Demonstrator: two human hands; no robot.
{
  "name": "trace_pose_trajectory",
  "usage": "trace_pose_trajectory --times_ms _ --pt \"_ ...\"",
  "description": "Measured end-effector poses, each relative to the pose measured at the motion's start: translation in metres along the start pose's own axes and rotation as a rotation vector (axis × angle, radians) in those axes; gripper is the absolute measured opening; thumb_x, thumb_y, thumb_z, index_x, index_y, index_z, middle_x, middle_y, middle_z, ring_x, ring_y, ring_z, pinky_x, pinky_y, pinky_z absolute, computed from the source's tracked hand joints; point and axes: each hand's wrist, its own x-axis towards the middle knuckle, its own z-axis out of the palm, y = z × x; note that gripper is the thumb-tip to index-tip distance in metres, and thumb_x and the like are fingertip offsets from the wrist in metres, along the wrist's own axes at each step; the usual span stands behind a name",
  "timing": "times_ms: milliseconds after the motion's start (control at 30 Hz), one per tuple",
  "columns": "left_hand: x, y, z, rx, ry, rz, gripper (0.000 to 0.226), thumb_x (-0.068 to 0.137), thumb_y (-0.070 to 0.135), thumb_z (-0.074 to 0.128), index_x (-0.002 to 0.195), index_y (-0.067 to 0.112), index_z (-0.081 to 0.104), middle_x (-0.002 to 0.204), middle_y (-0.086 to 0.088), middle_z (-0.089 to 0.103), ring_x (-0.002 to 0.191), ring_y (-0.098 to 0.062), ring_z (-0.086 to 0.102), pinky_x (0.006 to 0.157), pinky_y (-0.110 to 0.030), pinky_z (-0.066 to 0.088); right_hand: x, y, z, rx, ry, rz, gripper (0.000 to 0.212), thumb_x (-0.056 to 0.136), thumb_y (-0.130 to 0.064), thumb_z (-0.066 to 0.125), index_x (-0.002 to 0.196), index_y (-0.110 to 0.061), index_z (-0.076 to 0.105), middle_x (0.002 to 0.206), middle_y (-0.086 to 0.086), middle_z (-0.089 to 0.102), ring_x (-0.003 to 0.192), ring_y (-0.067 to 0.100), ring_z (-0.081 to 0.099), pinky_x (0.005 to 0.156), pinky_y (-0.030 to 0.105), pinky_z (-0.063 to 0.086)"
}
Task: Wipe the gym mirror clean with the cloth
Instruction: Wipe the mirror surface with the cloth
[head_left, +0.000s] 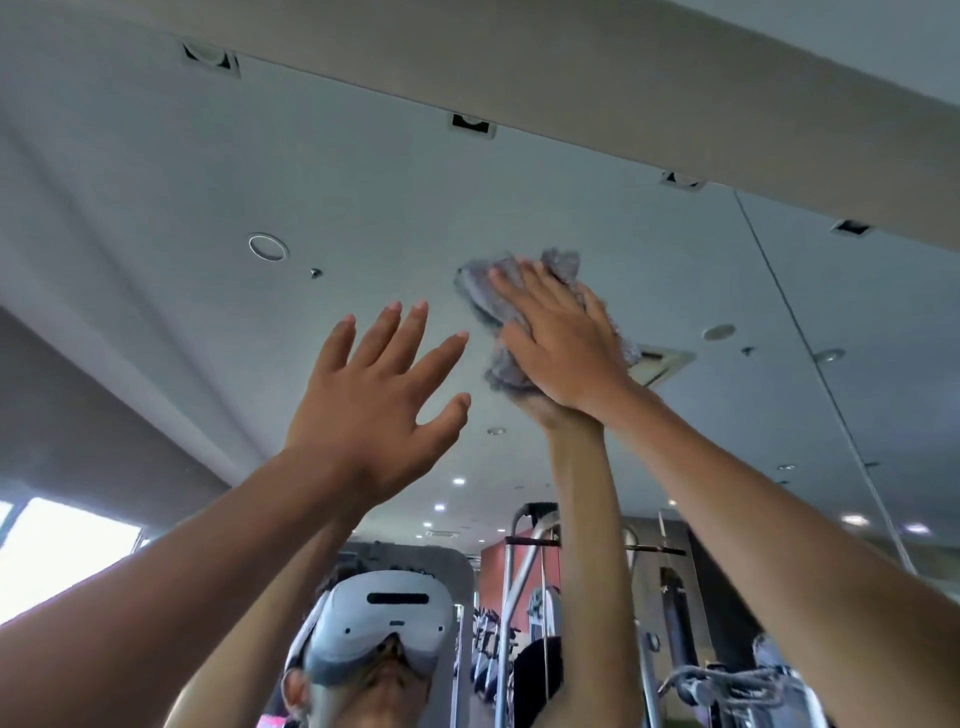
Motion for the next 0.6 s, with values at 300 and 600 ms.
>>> trace_pose_trajectory --times_ms 300,600 --pt "0.000 -0.021 -0.013 0.064 -0.073 0.161 0.072 0.089 0.066 0.002 0.158 0.044 0.004 0.168 0.001 -0.004 0.155 -0.016 -0.006 0.118 -0.037 -0.007 0.019 0.036 0.001 -0.005 0.199 0.407 0.076 0.084 -0.049 0.012 0.153 -0.028 0.035 0.161 0.002 0.030 0.149 0.019 0.023 0.116 0.051 0.024" --pt "-0.013 -0.090 -0.033 0.094 -0.114 0.403 0.063 0.096 0.066 0.010 0.156 0.047 0.012 0.166 0.005 0.006 0.152 -0.010 -0.001 0.120 -0.034 -0.004 0.007 -0.020 -0.009 0.032 -0.050 -0.229 0.065 0.089 -0.051 0.013 0.153 -0.041 0.016 0.162 -0.015 0.013 0.151 0.006 0.011 0.119 0.040 0.012"
